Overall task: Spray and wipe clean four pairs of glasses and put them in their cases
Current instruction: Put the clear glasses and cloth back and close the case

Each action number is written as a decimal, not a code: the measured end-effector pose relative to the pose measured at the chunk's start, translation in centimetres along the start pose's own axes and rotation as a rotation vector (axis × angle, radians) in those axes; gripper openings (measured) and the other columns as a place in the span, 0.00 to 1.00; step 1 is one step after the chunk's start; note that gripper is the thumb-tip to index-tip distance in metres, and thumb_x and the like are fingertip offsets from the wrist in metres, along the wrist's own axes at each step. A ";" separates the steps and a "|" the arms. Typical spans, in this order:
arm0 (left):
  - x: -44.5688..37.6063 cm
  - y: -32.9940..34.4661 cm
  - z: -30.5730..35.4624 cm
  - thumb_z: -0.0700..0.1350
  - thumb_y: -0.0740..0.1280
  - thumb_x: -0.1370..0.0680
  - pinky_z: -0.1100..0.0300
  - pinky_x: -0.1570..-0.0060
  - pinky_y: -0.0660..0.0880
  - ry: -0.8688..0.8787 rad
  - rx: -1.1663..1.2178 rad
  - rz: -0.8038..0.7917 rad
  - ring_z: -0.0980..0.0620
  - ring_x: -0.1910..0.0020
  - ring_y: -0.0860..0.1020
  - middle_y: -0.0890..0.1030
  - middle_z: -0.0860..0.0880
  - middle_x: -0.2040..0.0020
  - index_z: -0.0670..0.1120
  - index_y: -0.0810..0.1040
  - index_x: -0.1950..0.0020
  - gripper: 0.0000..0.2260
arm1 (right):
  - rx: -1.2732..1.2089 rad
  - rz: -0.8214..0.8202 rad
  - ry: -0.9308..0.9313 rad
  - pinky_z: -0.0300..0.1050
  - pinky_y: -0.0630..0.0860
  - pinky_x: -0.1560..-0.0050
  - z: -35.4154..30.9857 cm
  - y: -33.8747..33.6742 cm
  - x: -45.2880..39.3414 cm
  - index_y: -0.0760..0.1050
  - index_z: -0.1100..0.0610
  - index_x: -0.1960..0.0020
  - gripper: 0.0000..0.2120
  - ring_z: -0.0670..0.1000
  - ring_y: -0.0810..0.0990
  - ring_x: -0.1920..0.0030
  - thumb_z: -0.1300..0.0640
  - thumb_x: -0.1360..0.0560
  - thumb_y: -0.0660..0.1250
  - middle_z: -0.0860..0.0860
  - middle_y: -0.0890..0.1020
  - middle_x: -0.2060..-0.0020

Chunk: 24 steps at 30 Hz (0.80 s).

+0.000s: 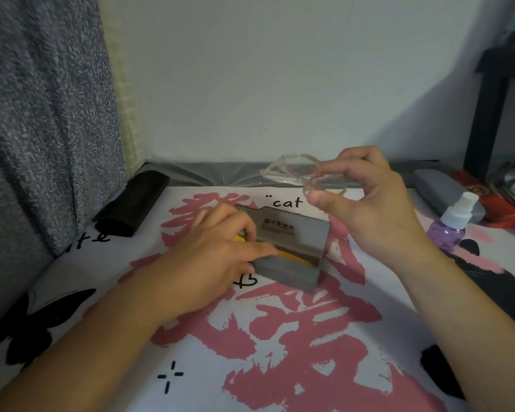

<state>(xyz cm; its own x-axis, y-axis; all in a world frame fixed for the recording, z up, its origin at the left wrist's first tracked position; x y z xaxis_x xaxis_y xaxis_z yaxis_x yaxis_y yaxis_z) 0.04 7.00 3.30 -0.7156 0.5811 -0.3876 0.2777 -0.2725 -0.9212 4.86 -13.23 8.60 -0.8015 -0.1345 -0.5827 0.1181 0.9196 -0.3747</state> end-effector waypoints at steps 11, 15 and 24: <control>1.0 0.7 -5.8 0.26 0.65 0.23 0.62 0.29 0.68 -0.346 0.739 -0.059 0.62 0.33 0.75 0.78 0.57 0.33 0.54 0.88 0.54 0.23 | 0.226 -0.327 -0.378 0.38 0.60 0.30 -2.3 5.0 2.4 0.85 0.47 0.47 0.14 0.50 0.66 0.34 0.54 0.33 0.80 0.47 0.72 0.40; 0.3 0.9 -4.9 0.25 0.65 0.23 0.62 0.32 0.71 -0.364 0.874 -0.049 0.59 0.34 0.77 0.82 0.58 0.37 0.53 0.88 0.60 0.24 | 0.380 -0.555 -0.423 0.48 0.66 0.31 -2.2 7.4 2.7 0.85 0.47 0.49 0.13 0.50 0.63 0.32 0.50 0.32 0.80 0.47 0.70 0.37; 0.7 0.7 -5.3 0.32 0.66 0.20 0.61 0.41 0.76 -0.490 0.994 0.042 0.55 0.41 0.82 0.86 0.53 0.44 0.47 0.85 0.43 0.14 | 0.666 -0.672 -0.519 0.48 0.69 0.34 -3.3 9.9 1.3 0.80 0.45 0.48 0.17 0.48 0.63 0.37 0.42 0.33 0.78 0.45 0.68 0.41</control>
<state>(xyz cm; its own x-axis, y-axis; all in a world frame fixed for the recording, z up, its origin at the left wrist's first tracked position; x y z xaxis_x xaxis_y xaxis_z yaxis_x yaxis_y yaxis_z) 3.11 11.24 2.16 -0.9548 0.2502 -0.1606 -0.1727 -0.9066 -0.3851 3.03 -3.10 6.56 -0.4929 -0.8214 -0.2869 0.1675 0.2340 -0.9577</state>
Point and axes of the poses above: each hand's wrist, its own x-axis away from the middle knuckle, its own y-axis out of the palm, z = x × y, the point moved 7 cm from there along -x, towards the middle knuckle
